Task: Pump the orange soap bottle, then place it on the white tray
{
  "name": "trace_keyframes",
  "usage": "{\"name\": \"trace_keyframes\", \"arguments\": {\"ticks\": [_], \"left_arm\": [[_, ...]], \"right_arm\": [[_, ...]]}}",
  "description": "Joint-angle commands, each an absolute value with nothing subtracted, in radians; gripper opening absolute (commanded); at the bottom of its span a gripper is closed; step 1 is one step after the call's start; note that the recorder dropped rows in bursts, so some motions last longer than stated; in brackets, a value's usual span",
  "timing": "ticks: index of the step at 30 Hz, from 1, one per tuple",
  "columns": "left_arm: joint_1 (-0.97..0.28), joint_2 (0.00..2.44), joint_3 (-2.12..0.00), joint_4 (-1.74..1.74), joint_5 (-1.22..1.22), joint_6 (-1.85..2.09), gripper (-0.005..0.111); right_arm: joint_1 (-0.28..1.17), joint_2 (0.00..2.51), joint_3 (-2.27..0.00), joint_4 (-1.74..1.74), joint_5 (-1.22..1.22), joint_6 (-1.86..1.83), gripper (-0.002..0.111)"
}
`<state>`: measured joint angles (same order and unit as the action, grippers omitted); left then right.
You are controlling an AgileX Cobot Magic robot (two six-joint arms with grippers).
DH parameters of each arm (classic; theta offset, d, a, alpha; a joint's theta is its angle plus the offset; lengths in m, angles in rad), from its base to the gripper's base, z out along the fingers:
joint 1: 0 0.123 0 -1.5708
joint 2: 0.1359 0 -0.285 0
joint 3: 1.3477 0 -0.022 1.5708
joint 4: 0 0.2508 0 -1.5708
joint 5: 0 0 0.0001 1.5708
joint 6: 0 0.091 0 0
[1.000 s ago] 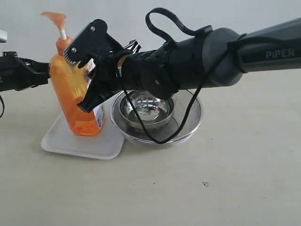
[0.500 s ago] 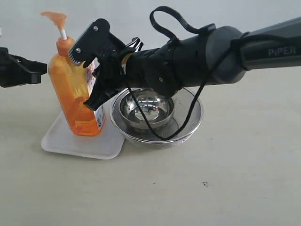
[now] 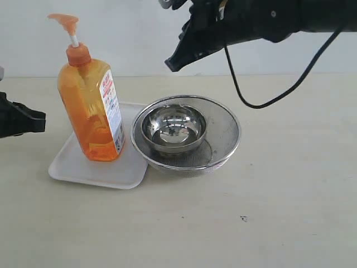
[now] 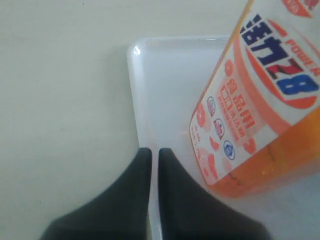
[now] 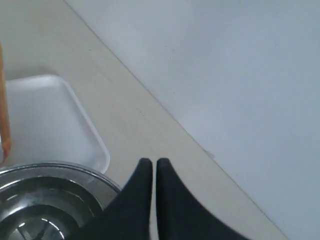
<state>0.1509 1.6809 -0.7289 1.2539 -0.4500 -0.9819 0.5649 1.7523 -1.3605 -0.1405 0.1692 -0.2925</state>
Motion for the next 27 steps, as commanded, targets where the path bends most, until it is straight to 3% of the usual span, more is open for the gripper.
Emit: {"name": "trace_keyframes", "arguments": {"ticks": [1,10,27], "left_arm": [[0.141,1.725,-0.724,1.237,-0.442,-0.967,0.005],[0.141,1.886,-0.724,1.181,-0.470,-0.919,0.005],[0.139,1.898,-0.707,1.073,-0.397,-0.785,0.005]], "right_arm": [[0.535,1.700,-1.360,-0.142,0.232,-0.286,0.000],[0.518,1.627,-1.360,-0.146,0.296,-0.286,0.000],[0.518,1.623,-1.360,-0.148,0.296,-0.290,0.000]]}}
